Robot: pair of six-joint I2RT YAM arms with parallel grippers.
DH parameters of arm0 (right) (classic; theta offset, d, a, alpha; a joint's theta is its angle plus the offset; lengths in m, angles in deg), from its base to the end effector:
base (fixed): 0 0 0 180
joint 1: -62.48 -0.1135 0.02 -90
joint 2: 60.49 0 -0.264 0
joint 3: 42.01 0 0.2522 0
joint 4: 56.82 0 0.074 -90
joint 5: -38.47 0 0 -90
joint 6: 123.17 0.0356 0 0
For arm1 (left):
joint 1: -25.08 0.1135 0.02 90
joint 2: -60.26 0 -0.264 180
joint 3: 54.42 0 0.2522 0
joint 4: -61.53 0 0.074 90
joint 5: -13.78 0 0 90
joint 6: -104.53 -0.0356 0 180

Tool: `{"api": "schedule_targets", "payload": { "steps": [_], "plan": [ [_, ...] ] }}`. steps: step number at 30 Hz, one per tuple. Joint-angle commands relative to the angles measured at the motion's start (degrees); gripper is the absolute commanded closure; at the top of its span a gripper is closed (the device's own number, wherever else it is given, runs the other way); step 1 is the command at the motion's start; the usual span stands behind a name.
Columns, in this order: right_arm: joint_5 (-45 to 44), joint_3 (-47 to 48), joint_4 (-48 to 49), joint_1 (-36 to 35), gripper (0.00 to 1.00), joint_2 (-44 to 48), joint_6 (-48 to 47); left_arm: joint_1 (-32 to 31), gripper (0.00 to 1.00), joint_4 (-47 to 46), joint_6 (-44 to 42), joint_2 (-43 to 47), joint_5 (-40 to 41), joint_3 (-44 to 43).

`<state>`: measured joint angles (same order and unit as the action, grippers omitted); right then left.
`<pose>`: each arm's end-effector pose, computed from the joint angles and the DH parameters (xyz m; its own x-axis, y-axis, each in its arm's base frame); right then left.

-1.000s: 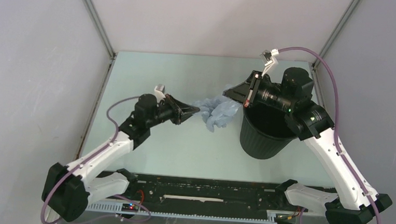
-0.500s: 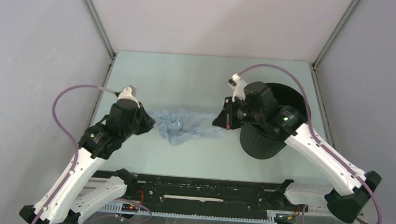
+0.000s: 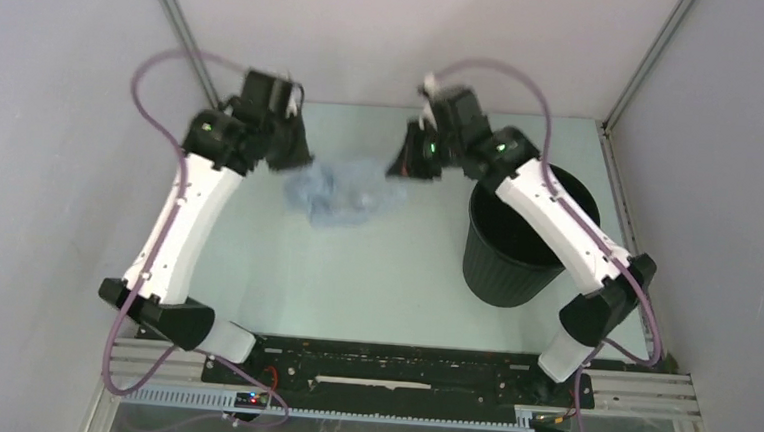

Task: Put the trash bags into the trash bin

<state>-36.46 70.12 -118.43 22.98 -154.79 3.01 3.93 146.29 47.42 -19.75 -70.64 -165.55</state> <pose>0.2705 0.2349 0.3790 -0.8790 0.0141 -0.4766 -0.2975 0.7648 0.5714 0.2391 -0.0888 0.4157 -0.7965 -0.2714 -0.5404 -0.1515 0.9547 -0.2562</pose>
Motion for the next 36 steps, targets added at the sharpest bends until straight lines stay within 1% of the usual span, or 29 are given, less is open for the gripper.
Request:
{"api": "schedule_targets", "payload": {
  "steps": [1, 2, 3, 4, 5, 6, 8, 9, 11, 13, 17, 18, 20, 21, 22, 23, 24, 25, 27, 29, 30, 31, 32, 33, 34, 35, 36],
  "plan": [
    [-22.9, 30.8, 0.7, -14.6, 1.00, 5.9, -16.7, -9.9, 1.00, -4.5, -11.9, 5.1, 8.0, -37.1],
    [-27.9, 29.7, 4.7, -18.7, 1.00, 7.7, -21.2, -12.2, 1.00, -10.6, -14.7, 9.5, 8.8, -32.6],
    [-30.1, 25.9, 8.7, -20.7, 1.00, 10.9, -23.7, -12.7, 1.00, -16.5, -15.7, 14.7, 9.7, -23.5],
    [-30.3, 20.9, 12.2, -21.0, 1.00, 13.3, -22.7, -12.8, 1.00, -21.5, -14.7, 19.9, 13.1, -13.6],
    [-30.6, 15.0, 15.2, -20.6, 1.00, 15.7, -20.5, -12.7, 1.00, -24.0, -12.4, 24.6, 17.4, -4.3],
    [-30.6, 8.0, 17.7, -19.8, 1.00, 18.1, -17.4, -12.2, 1.00, -23.8, -10.8, 27.6, 20.6, 3.4],
    [-27.5, -5.8, 21.2, -16.6, 1.00, 21.7, -10.2, -10.5, 1.00, -19.1, -8.7, 30.0, 18.3, 15.0],
    [-25.6, -12.0, 21.8, -15.4, 1.00, 22.9, -6.7, -9.5, 1.00, -16.0, -7.6, 30.0, 15.5, 20.0],
    [-22.5, -22.1, 21.3, -14.3, 1.00, 23.8, -1.3, -7.9, 1.00, -11.6, -6.3, 28.9, 8.7, 28.6],
    [-21.4, -27.6, 17.2, -15.1, 1.00, 22.7, 1.4, -7.5, 1.00, -10.2, -4.9, 28.4, 5.0, 35.0],
    [-19.0, -30.6, 11.0, -16.8, 1.00, 17.6, 3.6, -6.7, 1.00, -15.7, -0.5, 31.3, -1.0, 42.2],
    [-17.9, -30.6, 11.1, -17.0, 1.00, 16.4, 2.6, -5.8, 1.00, -16.7, 0.9, 30.9, -2.9, 42.8],
    [-15.8, -30.0, 12.4, -16.3, 1.00, 15.1, 0.1, -2.7, 1.00, -17.3, 2.2, 27.8, -8.4, 40.7],
    [-14.3, -29.0, 12.5, -14.9, 1.00, 14.9, -0.7, -1.4, 1.00, -16.8, 2.0, 25.8, -9.9, 37.7],
    [-11.9, -27.0, 12.2, -12.4, 1.00, 15.0, -1.4, -0.1, 1.00, -14.7, 1.7, 24.0, -9.6, 32.9],
    [-10.0, -24.2, 11.4, -9.5, 1.00, 15.2, -1.6, 0.8, 1.00, -12.9, 1.1, 22.4, -8.0, 27.0],
    [-8.7, -20.6, 10.7, -6.6, 1.00, 15.5, -1.9, 1.1, 1.00, -11.9, -0.5, 21.3, -4.4, 19.7],
    [-7.6, -16.6, 10.0, -3.0, 1.00, 15.8, -2.0, 1.2, 1.00, -11.8, -3.2, 20.2, -2.6, 12.7],
    [-4.5, -4.8, 9.6, 0.7, 1.00, 15.2, -3.0, 1.2, 1.00, -13.0, -5.9, 17.7, -1.1, -3.7],
    [-4.2, 10.6, 8.8, -0.1, 1.00, 13.4, -7.2, 1.1, 1.00, -16.1, -6.1, 15.6, -2.0, -17.1],
    [-5.9, 17.7, 8.5, -2.3, 1.00, 12.5, -10.6, 1.0, 1.00, -18.9, -5.4, 15.6, -2.7, -20.3],
    [-8.9, 23.5, 8.8, -5.4, 1.00, 12.1, -15.3, 0.9, 1.00, -22.7, -4.7, 16.6, -3.5, -20.6],
    [-12.0, 26.1, 10.3, -8.6, 1.00, 12.3, -20.0, 0.9, 1.00, -27.0, -3.7, 18.3, -3.7, -18.1],
    [-13.8, 25.8, 12.5, -10.9, 1.00, 13.0, -23.6, 0.8, 1.00, -30.5, -2.7, 20.5, -3.0, -14.1],
    [-13.8, 21.3, 15.3, -11.5, 1.00, 14.3, -25.3, 0.8, 1.00, -31.0, -1.7, 22.9, -0.8, -9.0],
    [-13.9, 16.0, 16.8, -10.8, 1.00, 15.5, -24.9, 0.8, 1.00, -29.2, -0.4, 24.3, 2.4, -4.0],
    [-14.0, 10.2, 17.4, -9.3, 1.00, 16.7, -22.6, 1.0, 1.00, -26.1, 1.1, 25.1, 5.5, 1.7]
  ]
}}
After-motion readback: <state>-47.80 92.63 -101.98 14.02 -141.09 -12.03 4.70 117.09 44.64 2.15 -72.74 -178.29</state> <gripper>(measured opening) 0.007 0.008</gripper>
